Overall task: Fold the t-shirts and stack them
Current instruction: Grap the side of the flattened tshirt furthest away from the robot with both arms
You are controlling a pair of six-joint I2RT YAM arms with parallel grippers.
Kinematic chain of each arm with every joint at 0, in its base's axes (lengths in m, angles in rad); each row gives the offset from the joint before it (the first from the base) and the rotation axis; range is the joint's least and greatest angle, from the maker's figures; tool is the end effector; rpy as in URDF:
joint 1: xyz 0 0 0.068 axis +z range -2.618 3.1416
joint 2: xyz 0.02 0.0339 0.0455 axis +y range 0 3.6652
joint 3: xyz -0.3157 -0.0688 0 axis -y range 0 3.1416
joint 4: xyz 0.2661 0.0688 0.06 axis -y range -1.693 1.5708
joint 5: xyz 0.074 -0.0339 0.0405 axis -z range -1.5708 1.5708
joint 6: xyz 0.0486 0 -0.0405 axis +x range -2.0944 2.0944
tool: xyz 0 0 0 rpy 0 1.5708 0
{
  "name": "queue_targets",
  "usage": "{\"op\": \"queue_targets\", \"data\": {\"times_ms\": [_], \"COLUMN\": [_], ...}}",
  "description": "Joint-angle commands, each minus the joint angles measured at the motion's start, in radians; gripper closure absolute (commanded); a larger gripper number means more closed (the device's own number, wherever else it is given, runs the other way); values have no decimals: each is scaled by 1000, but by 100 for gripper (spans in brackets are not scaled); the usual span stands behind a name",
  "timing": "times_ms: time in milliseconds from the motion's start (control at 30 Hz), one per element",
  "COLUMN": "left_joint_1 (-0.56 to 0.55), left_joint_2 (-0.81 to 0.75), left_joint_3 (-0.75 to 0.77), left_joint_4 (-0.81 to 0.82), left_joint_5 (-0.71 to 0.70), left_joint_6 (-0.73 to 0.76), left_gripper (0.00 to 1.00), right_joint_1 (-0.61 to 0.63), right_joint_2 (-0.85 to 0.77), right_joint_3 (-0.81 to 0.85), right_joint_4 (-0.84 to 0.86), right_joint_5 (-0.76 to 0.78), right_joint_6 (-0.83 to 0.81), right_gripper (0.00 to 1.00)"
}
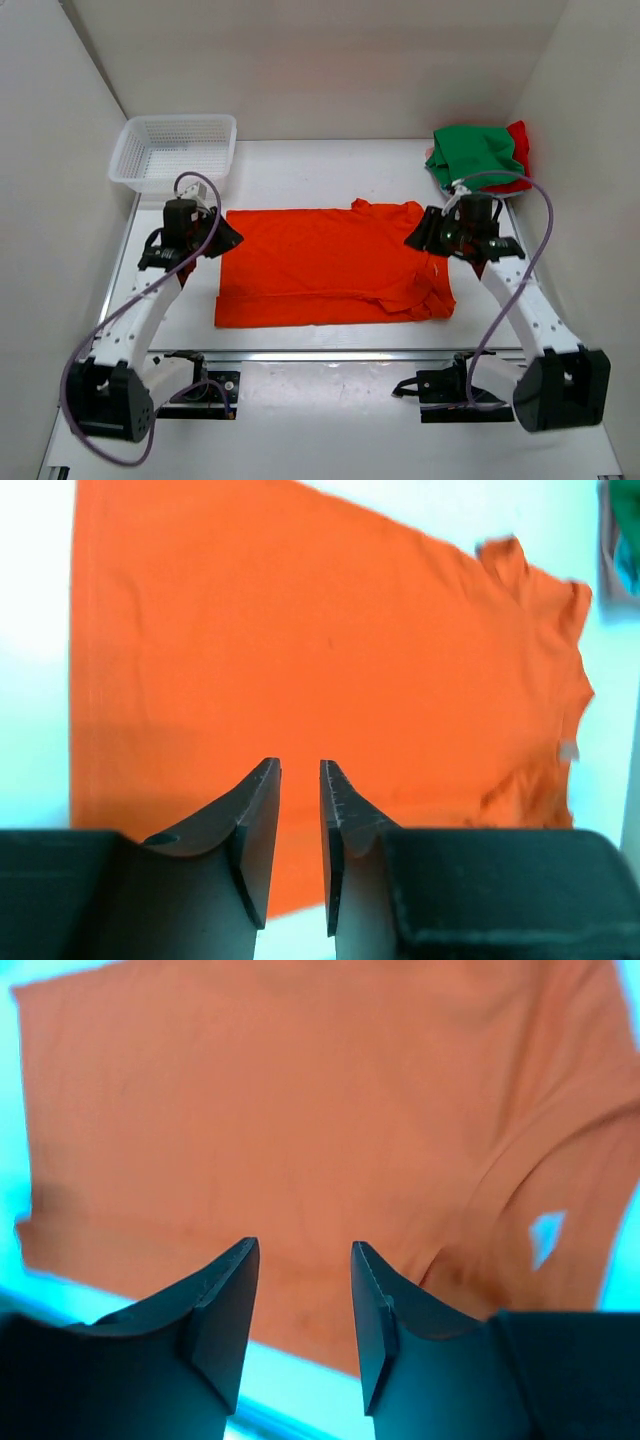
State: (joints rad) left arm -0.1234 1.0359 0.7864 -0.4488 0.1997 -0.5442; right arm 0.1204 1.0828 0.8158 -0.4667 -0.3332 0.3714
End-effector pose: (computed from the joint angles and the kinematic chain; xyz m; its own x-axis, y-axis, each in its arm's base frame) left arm 0.2220 -0.0373 0.2993 -0.6864 -0.4262 -0.5893 -0.0981 0.8571 -0.5057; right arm 0.2300 0.0438 0.2997 -0.7482 0.2549 -0.6126 -0.0892 0.8762 0.4736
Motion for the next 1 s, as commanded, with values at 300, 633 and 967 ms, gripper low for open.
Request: {"op": "queue_targets", "data": {"times_ms": [300, 633, 967], "left_joint_1": [123, 114, 122], "left_joint_2": [495, 803, 940], "left_joint_3": [143, 364, 493], "left_joint_4": [297, 331, 308], "left_joint_5": [-198, -259, -191], "left_joint_6": [23, 69, 85], "left_gripper": [51, 46, 43], "right_joint_1": [-119, -180, -194], "right_joint_2": [529, 759, 876], "right_joint_3": [440, 581, 692], "right_joint_4": [60, 89, 77], "right_joint_5": [33, 51, 62], "right_joint_6": [-149, -157, -155], "right_gripper": [58, 27, 26]}}
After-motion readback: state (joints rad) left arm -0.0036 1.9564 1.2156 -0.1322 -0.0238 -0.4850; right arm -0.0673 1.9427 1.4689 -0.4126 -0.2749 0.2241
